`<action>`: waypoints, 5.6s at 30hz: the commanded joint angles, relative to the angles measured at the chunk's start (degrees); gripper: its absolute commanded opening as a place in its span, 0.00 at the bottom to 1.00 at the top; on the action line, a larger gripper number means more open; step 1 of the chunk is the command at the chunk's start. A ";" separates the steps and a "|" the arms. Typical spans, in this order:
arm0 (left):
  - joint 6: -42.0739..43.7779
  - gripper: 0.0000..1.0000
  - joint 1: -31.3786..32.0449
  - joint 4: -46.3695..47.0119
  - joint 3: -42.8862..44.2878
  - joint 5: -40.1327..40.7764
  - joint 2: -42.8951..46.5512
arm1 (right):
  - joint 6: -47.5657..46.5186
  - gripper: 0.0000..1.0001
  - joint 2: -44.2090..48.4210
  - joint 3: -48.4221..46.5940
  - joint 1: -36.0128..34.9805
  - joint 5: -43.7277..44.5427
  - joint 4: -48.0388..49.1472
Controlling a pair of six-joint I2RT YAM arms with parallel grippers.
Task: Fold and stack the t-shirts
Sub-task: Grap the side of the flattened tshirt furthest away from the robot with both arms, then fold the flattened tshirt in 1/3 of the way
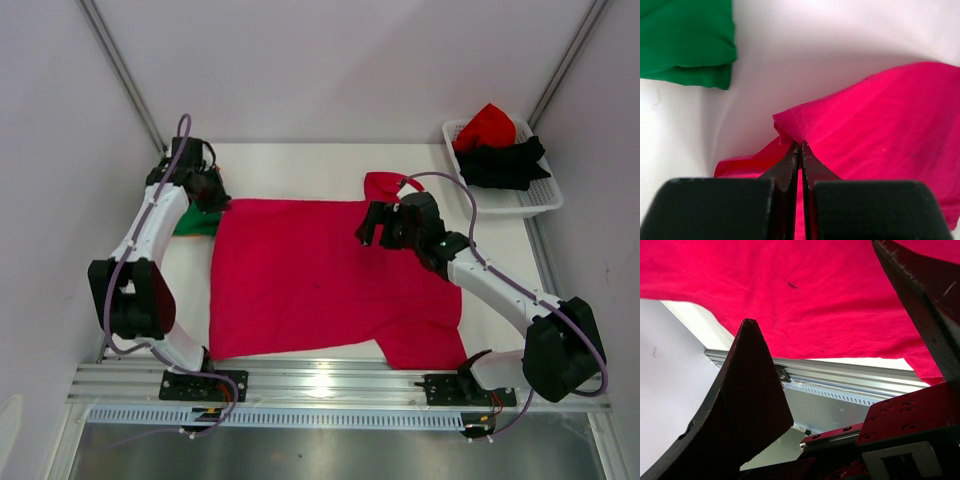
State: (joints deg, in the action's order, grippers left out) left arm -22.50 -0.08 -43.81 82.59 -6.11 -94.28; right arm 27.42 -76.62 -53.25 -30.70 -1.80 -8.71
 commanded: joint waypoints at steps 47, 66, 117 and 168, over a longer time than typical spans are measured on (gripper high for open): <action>-6.06 0.04 11.41 -14.81 5.83 33.80 -12.51 | 30.05 0.94 -16.34 0.36 5.73 36.08 19.16; -4.66 0.04 12.12 -10.77 1.52 31.95 -10.14 | 34.78 0.91 -37.81 -25.41 12.24 29.75 21.28; -5.18 0.04 12.12 -6.73 -5.94 33.00 -10.22 | 47.01 0.91 -42.91 -22.25 19.18 29.06 28.92; -9.75 0.03 10.97 -4.61 -8.76 36.60 -7.33 | 37.89 0.00 -34.83 -16.19 20.24 15.78 37.62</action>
State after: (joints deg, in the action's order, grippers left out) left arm -28.80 10.87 -47.42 74.00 27.18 -105.80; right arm 69.60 -116.97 -71.02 -10.04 14.41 24.03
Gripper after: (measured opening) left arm 0.036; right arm 0.007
